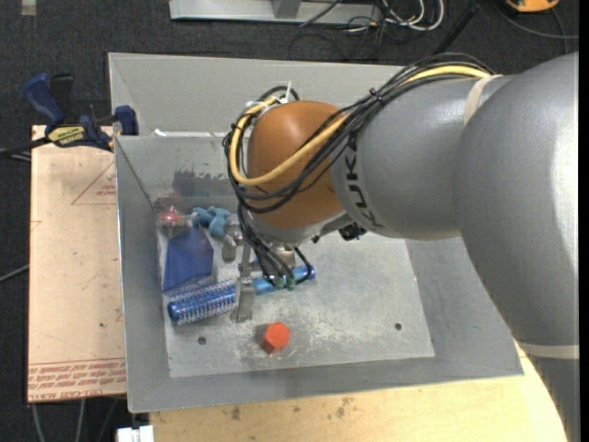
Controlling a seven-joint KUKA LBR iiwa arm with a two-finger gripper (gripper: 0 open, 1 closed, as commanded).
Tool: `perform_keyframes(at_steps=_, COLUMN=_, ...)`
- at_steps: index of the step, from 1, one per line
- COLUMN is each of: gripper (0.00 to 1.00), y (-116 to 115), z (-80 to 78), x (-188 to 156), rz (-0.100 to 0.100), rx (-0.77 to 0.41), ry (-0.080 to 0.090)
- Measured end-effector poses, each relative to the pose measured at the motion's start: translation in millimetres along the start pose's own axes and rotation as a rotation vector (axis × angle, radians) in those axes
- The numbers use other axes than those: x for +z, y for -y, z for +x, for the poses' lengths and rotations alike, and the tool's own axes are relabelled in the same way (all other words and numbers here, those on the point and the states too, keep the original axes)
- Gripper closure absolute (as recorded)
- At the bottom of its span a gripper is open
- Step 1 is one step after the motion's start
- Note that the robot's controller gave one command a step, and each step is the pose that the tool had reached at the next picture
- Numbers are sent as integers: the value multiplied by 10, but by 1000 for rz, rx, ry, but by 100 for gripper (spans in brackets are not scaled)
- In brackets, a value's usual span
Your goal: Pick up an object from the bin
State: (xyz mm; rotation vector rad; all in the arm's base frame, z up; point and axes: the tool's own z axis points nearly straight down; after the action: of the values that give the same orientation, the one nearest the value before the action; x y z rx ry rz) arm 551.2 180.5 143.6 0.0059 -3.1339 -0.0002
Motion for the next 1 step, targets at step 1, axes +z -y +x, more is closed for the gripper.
perform_keyframes(at_steps=1, gripper=0, y=68, z=121, x=786, rz=1, rx=-29, ry=1)
